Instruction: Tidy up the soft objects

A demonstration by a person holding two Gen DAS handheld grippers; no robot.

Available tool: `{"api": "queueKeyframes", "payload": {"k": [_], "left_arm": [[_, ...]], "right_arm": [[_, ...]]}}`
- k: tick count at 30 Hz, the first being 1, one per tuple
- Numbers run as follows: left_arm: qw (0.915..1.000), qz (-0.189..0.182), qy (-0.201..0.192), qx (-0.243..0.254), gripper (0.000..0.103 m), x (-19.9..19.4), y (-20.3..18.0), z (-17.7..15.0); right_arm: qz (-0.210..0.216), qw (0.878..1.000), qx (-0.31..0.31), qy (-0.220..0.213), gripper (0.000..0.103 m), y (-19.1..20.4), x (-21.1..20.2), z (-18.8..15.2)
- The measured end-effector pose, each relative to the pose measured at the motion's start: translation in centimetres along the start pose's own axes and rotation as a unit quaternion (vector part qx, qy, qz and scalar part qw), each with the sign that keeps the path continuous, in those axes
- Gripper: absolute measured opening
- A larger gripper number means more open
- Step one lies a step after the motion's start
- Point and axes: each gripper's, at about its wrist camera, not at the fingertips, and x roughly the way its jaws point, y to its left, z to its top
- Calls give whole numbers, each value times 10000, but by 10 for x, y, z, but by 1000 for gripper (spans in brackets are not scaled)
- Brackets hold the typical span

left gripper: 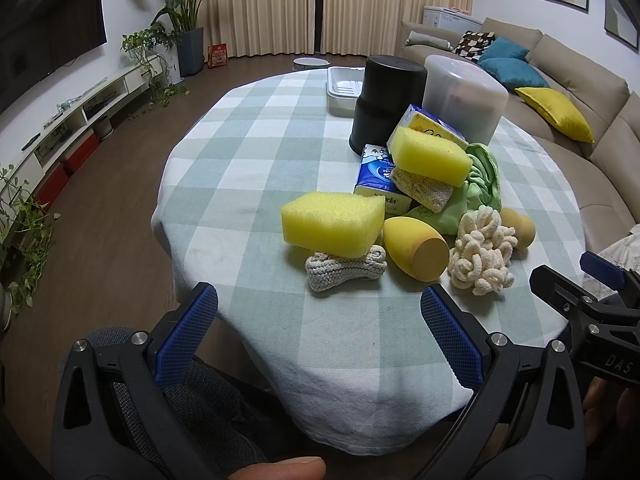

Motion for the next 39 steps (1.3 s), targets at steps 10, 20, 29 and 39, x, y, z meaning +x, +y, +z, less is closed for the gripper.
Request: {"api": "queueKeyframes", "payload": {"k": [10, 20, 29, 39], "left_arm": [[10000, -8, 15, -14, 103, 0, -1, -2], [10000, -24, 44, -50, 103, 3, -2, -6], [9989, -385, 163, -224, 103, 11, 12, -11], [9919, -1126, 388, -443, 102, 28, 30, -16]], "right_arm": [[-2, 10000, 3, 2, 103, 0, 0, 0], [1, 10000, 2, 8, 103, 0, 0, -2], [9, 10000, 8, 19, 103, -3, 1, -6], [338, 9989, 200, 245, 103, -30, 18, 2]]}}
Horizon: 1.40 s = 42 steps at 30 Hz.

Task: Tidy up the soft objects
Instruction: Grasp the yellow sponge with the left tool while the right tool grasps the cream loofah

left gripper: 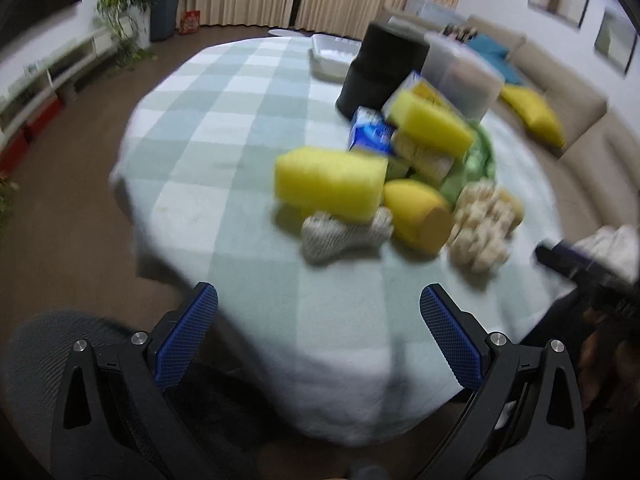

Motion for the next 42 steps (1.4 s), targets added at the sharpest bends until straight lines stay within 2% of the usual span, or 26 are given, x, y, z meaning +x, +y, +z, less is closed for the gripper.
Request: {"api": "queueKeyframes", "payload": {"k": [2, 7, 8, 10, 11, 13, 20, 25, 27, 30, 34, 36, 40, 42], "left_arm": [[9999, 1, -106, -126, 102, 2, 8, 14], [9995, -223, -141, 190, 103, 9, 17, 48], [9993, -257, -66, 264, 103, 12, 18, 52], [9982, -271, 358, 401, 103, 25, 17, 58], [9973, -287, 560, 369, 103, 33, 18, 59], [9972, -303, 600, 317, 102, 40, 22, 60], [9919, -428, 689, 982, 102, 52, 8, 73], [9865, -477, 803, 1343, 102, 61, -7, 73], [9850, -542, 785, 1439, 102, 62, -11, 76], [9867, -646, 792, 1264, 102, 64, -5, 80], [9891, -708, 910, 911, 88, 66, 7, 75], [9900, -678, 880, 868, 87, 63, 7, 72], [9904, -795, 803, 799, 69, 62, 5, 72], [9902, -823, 799, 792, 66, 63, 3, 73]], "right_arm": [[154, 9997, -39, 182, 103, -1, 6, 4], [626, 9973, -238, 299, 103, 15, 10, 11], [731, 9964, -262, 345, 103, 19, 13, 12], [828, 9951, -315, 427, 103, 30, 23, 10], [833, 9949, -317, 467, 103, 32, 27, 9], [821, 9942, -289, 627, 98, 36, 40, 8], [523, 9966, -323, 545, 95, 40, 47, 12], [415, 9969, -487, 460, 80, 44, 45, 12], [338, 9965, -631, 428, 78, 53, 48, 12], [313, 9958, -781, 372, 72, 57, 47, 10], [277, 9951, -900, 289, 64, 58, 48, 9], [274, 9949, -940, 258, 64, 58, 49, 8], [279, 9947, -964, 215, 64, 59, 52, 10], [300, 9948, -956, 203, 64, 60, 53, 10]]}}
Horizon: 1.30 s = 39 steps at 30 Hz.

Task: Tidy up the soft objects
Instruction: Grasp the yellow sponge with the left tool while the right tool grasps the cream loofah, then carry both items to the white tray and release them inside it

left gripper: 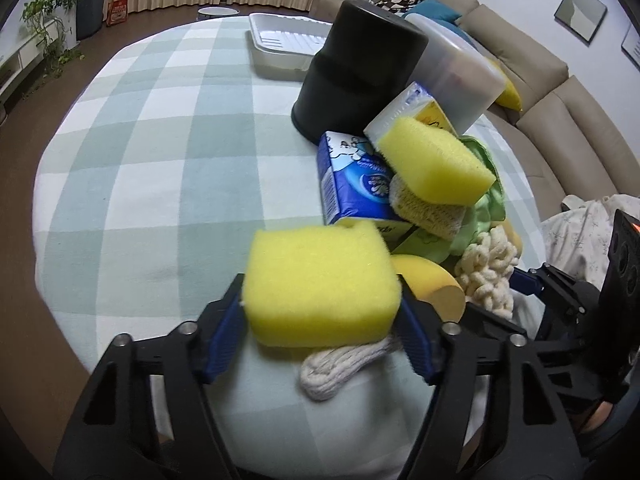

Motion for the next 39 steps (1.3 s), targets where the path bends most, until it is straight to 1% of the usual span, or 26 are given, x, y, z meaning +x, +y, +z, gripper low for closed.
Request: {"api": "queueKeyframes", "payload": {"k": [6, 7, 8, 9, 10, 13, 16, 24, 28, 33, 35, 37, 39], "left_arm": [[9998, -16, -90, -165, 66, 1, 2, 3], [9999, -2, -117, -122, 66, 1, 1, 2], [9999, -4, -141, -94, 62, 0, 0, 1], [9998, -23, -167, -71, 62, -1, -1, 1], [9997, -40, -235, -43, 62, -4, -2, 1], [9991, -44, -422, -27, 61, -13, -3, 1], [9981, -104, -595, -80, 60, -24, -1, 0], [9956, -296, -879, -151, 59, -41, 0, -5], [9967, -334, -735, -102, 59, -44, -2, -11], [9977, -454, -451, 242, 59, -52, -16, -19], [9972, -527, -437, 286, 59, -57, -19, -18], [9968, -536, -502, 319, 59, -64, -21, -16], [9963, -540, -592, 314, 59, -70, -21, -11]], "right_arm": [[-20, 10000, -31, -46, 62, 1, 1, -1], [-18, 10000, -35, -56, 61, 1, 1, -1], [-22, 10000, -52, -70, 59, 1, 1, -1], [-20, 9999, -75, -78, 53, 1, 1, -1], [15, 9999, -87, -82, 45, 2, 1, -1], [100, 9999, -84, -67, 37, 2, -1, -1], [187, 9998, -80, -39, 33, 2, -3, -2], [392, 9988, 114, -264, 32, -2, -22, 1], [470, 9984, 142, -275, 32, -4, -30, 0], [589, 9978, 267, -136, 32, -16, -40, -1], [665, 9972, 326, -40, 32, -22, -46, -1], [712, 9967, 393, -3, 32, -30, -53, 0], [637, 9973, 376, -13, 32, -37, -58, 0]]}}
